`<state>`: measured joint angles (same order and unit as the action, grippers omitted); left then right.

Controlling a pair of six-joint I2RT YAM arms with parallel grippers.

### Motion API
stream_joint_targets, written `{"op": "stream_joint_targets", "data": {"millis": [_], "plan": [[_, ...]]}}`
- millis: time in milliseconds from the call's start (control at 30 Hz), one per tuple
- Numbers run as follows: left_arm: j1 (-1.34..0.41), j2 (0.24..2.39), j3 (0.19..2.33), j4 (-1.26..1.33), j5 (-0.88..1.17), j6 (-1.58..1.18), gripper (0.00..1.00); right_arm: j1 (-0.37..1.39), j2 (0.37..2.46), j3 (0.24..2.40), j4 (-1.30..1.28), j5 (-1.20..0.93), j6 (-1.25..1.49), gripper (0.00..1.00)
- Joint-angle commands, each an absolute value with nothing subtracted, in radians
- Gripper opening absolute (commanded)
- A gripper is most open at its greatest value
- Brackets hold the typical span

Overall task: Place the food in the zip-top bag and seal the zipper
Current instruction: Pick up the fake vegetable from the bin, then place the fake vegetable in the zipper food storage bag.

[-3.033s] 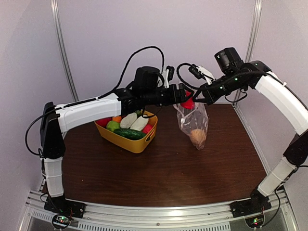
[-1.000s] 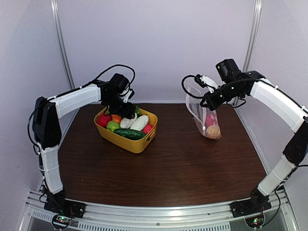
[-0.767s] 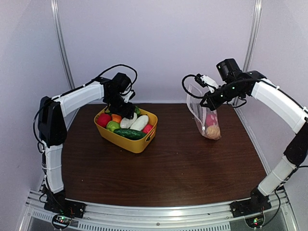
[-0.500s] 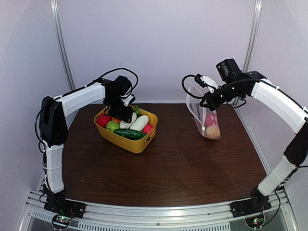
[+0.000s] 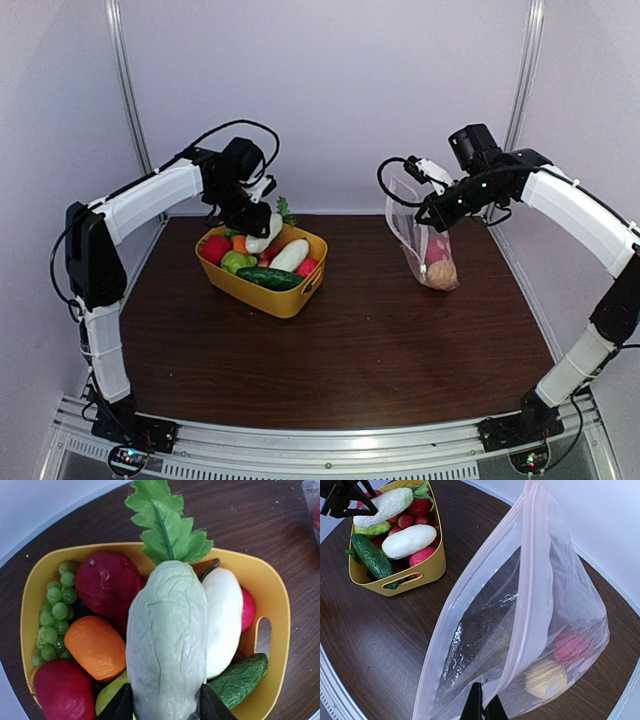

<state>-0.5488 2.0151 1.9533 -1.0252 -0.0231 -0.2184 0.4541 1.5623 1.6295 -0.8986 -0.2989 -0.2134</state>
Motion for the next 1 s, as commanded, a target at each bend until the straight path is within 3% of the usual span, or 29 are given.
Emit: {"op": "stream_joint_targets", "data": {"millis": [0,200,400,967], "plan": [[-0.543,1.889,1.994,-0.986,0.045,-0.237,0.35,0.462,1.545,1.617,-0.878,-0.284,-0.207,0.00],[-0.587,1.746,1.830,-0.733,0.322,-0.356,0.32,0.462,1.560,1.622,-0.878,-0.291,-0.201,0.00],[-0.684,1.733,1.810,-0.591,0.495,-0.464,0.31,0.467,1.567,1.637,-0.875,-0.290,-0.189,0.00],[-0.842,1.888,1.817,-0.502,0.581,-0.573,0.26,0.558,1.580,1.682,-0.860,-0.175,-0.183,0.00]]}}
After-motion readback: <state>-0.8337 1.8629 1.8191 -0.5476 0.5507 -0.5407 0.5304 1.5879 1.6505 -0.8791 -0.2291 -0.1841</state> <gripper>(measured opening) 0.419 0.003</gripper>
